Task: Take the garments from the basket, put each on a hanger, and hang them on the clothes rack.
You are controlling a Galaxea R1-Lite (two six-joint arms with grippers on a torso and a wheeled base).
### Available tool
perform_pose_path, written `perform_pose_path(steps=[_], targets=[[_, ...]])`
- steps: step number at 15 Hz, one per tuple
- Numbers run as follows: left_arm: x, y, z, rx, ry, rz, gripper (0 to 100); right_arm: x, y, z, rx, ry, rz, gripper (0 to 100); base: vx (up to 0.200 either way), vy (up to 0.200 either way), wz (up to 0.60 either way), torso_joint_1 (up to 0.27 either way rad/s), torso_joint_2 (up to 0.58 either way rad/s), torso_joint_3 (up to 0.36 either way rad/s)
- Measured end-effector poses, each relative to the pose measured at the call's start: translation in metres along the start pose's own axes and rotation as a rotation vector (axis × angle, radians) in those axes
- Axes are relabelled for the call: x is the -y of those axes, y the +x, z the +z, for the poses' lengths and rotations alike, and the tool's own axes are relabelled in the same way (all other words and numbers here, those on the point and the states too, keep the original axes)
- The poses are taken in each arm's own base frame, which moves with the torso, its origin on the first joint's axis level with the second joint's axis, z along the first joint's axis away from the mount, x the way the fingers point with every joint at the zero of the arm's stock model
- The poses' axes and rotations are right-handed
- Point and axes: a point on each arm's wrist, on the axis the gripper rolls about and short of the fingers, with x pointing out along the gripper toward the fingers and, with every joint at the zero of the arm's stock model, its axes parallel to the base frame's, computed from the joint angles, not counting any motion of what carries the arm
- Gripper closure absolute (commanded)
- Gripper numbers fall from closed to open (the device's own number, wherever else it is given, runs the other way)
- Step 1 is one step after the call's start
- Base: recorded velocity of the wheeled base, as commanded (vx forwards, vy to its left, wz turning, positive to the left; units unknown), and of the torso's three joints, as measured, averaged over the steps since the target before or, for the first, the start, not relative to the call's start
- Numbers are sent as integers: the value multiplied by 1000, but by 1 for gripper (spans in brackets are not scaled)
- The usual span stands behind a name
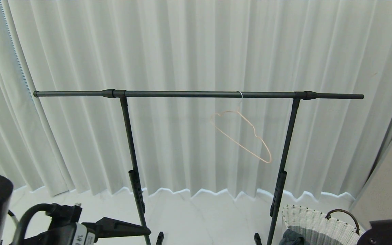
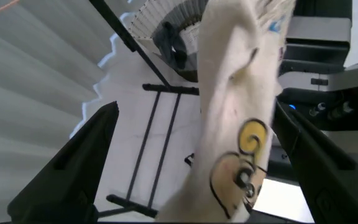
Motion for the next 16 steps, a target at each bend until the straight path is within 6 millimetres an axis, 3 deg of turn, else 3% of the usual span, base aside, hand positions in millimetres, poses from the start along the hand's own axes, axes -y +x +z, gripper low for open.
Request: perform_pose_path(steps=[4,5,11,12,16], targets=[[-4,10,-3,-32,-17,-22,0,-2,0,5,17,-9,7,100,0,0,0,0,0,0],[-4,11,-3,-32,-19,-29,100,-2,0,6,21,-10,7,100,0,0,0,0,0,0],[-4,11,-5,-35,-21,-41,100,-1,0,8,29,-6,-9,100,0,0,0,0,0,0],[-4,11,-5,-35,-21,-40,100,0,-1,8,37,-6,-12,0,0,0,0,0,0,0],[-3,10,-7,-42,-24,-31,100,2,-1,8,36,-4,-105,0,0,0,0,0,0,0]])
